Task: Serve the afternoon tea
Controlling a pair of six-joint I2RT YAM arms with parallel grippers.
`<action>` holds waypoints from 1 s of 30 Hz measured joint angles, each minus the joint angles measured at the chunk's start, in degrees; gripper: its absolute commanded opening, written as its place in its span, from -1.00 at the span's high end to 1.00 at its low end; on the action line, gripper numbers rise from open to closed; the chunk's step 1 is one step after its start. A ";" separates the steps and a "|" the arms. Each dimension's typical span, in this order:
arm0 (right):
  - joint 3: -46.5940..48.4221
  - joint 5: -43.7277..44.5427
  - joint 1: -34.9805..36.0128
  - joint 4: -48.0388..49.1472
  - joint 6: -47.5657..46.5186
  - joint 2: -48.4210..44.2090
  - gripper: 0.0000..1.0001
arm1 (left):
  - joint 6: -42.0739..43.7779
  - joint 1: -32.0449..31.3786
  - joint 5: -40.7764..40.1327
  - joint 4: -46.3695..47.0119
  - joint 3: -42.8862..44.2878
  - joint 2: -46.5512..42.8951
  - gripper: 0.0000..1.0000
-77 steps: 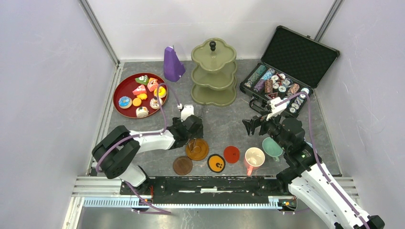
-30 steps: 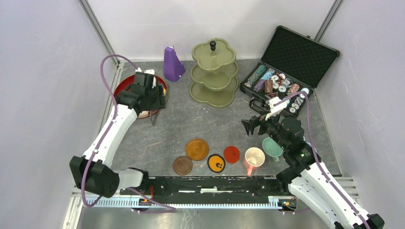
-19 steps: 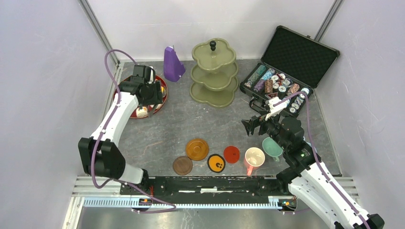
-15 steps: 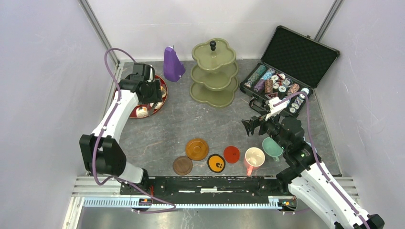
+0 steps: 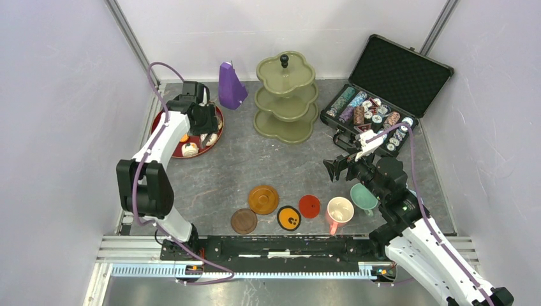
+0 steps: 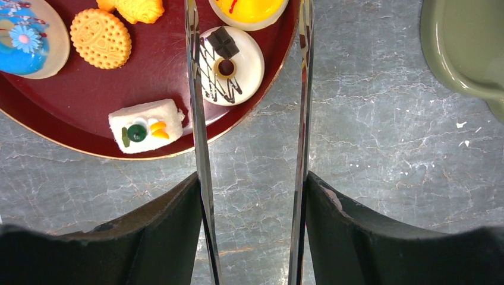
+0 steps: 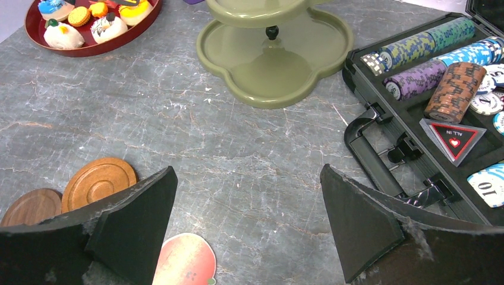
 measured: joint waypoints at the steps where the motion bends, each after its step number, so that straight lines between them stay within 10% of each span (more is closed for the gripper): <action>1: 0.00 0.00 0.00 0.00 -0.02 0.00 -0.96 | 0.00 0.00 0.02 0.15 0.09 0.46 -0.32; 30: 0.00 -0.02 0.00 0.57 0.31 0.76 -0.96 | 0.00 1.70 2.47 1.33 4.46 9.09 -0.27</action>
